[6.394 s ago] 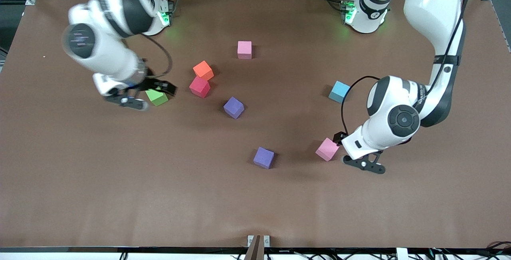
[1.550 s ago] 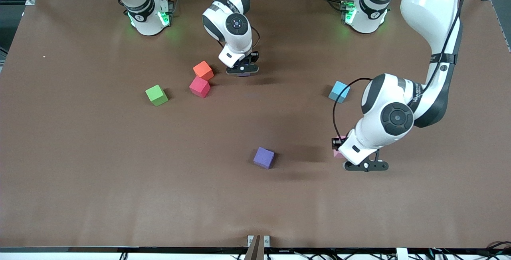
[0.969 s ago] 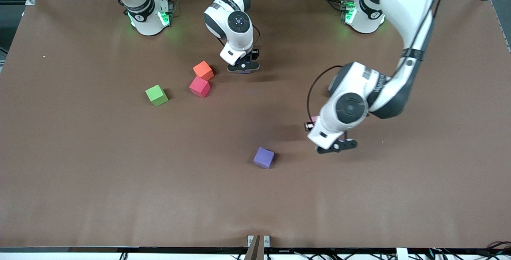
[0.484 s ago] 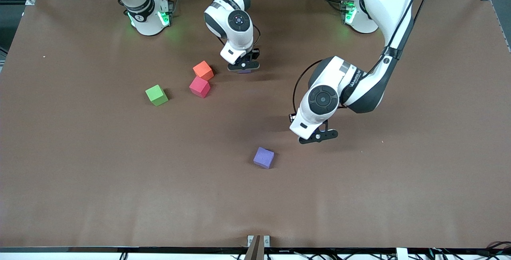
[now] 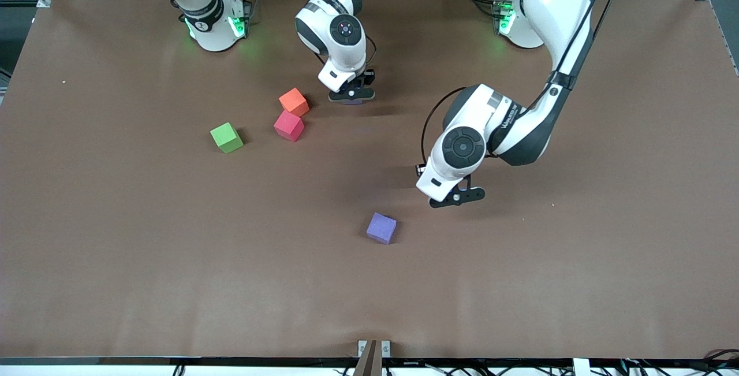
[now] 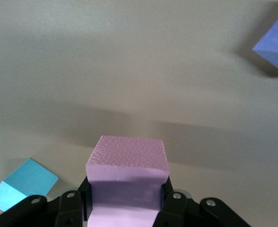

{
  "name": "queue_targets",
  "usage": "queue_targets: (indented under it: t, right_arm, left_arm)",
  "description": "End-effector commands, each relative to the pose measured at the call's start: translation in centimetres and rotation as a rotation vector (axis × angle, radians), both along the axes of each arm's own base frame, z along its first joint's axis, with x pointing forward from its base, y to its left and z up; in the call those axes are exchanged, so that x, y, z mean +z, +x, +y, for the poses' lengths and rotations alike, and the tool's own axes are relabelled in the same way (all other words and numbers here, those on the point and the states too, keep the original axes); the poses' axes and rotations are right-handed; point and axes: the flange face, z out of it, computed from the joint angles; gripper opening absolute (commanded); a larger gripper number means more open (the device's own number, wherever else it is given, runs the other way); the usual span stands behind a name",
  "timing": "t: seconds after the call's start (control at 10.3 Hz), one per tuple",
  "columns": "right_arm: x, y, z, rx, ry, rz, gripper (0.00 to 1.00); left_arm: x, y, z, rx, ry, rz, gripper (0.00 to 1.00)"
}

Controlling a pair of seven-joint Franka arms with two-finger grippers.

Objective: Arrange blocks into number 1
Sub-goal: 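Set the purple block against the standing pink block with the right gripper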

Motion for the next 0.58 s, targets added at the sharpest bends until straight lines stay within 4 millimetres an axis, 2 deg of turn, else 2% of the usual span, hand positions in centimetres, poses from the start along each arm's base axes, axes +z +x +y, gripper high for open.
queue_targets:
  t: [0.0,0.29,0.48]
  right_arm:
    - [0.2,-0.7,-0.1,-0.055,0.003,0.012,1.0]
    - [2.0,0.2,0.2,-0.057,0.007,0.017,1.0]
    - [5.9,2.2,0.0,-0.062,0.014,0.015,1.0]
  left_arm:
    - [0.2,-0.2,-0.7,0.022,-0.013,0.003,0.0]
    - [-0.1,-0.7,-1.6,0.017,-0.012,0.005,0.0]
    - [-0.4,-1.2,-2.5,0.032,-0.01,-0.001,0.0]
